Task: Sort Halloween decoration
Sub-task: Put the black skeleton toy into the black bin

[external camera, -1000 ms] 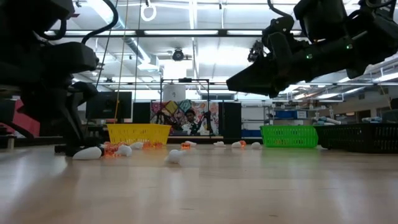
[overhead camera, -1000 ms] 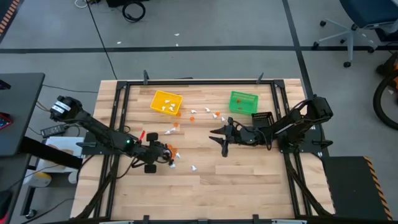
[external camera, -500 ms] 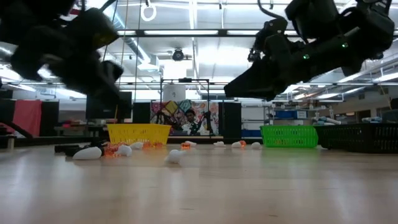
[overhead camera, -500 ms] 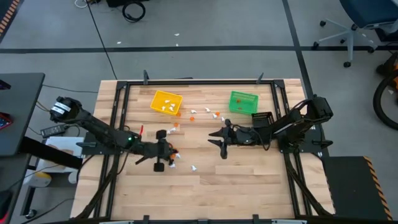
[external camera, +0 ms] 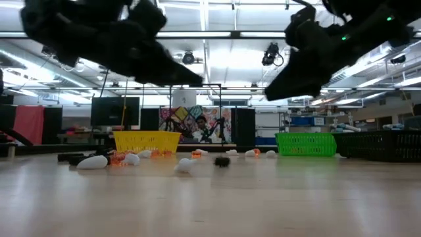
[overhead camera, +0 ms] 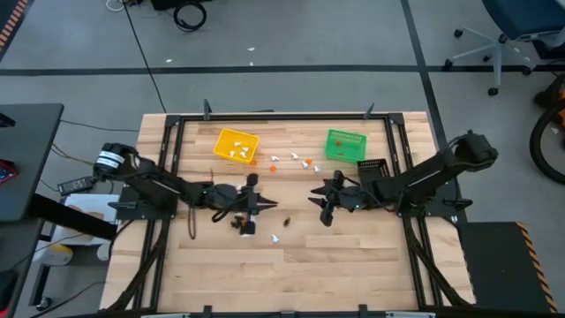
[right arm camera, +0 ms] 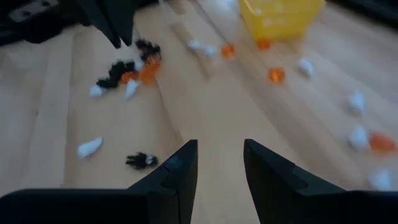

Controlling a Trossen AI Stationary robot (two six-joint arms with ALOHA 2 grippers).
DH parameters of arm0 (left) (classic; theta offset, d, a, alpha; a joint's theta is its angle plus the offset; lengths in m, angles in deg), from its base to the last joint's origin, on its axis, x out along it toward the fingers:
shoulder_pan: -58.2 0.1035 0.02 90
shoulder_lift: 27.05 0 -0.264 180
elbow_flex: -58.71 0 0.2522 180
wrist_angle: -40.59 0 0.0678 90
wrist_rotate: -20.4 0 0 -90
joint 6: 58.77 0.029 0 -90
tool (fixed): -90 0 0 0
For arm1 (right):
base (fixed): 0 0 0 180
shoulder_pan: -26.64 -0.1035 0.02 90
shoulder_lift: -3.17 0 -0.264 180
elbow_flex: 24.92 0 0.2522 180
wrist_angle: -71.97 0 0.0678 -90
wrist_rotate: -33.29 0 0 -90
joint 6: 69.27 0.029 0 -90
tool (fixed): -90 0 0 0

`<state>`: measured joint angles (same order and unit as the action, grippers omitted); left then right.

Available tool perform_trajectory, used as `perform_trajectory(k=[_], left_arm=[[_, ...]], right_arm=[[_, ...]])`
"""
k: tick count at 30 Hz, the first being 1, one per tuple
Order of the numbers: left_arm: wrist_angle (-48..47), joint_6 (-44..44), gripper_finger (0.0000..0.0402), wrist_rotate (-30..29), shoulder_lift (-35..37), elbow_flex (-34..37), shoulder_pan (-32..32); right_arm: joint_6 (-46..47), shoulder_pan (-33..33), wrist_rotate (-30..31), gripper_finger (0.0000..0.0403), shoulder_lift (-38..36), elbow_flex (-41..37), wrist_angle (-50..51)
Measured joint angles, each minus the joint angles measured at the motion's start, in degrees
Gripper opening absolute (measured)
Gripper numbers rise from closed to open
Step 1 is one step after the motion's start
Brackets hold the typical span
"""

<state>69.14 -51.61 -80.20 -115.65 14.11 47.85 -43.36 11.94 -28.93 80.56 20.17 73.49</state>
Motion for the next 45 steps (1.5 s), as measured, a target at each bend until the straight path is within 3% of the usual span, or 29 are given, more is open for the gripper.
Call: perform_trajectory(k=[5,11,18,23,27,34,45], left_arm=[[-6.5,0.1,0.0,4.1,-2.8,-3.8,0.4],[-7.3,-2.2,0.0,4.0,-3.0,-3.4,0.2],[-13.0,-5.4,0.0,2.9,-1.2,-3.4,-1.6],[-14.2,-6.3,0.0,0.7,0.7,-3.5,-3.0],[-17.1,-6.6,0.0,-1.6,3.4,-3.5,-3.8],[-20.4,-7.1,0.0,-3.3,5.4,-3.5,-4.9],[-21.4,-6.3,0.0,-3.9,5.6,-3.5,-5.1]], right_arm=[[-1.2,-3.0,-4.5,0.0138,1.3,0.0,-2.2],[-9.1,-4.0,-5.7,0.0155,15.4,0.0,-19.6],[-14.5,0.0,-13.3,0.0205,27.5,0.7,-36.6],[-20.3,2.9,-20.4,0.0238,32.3,3.5,-38.4],[-25.6,4.8,-25.9,0.024,35.6,6.3,-38.2],[-27.9,7.8,-32.4,0.0209,39.5,8.5,-38.1],[-30.2,8.1,-32.9,0.0082,39.9,8.5,-37.2]])
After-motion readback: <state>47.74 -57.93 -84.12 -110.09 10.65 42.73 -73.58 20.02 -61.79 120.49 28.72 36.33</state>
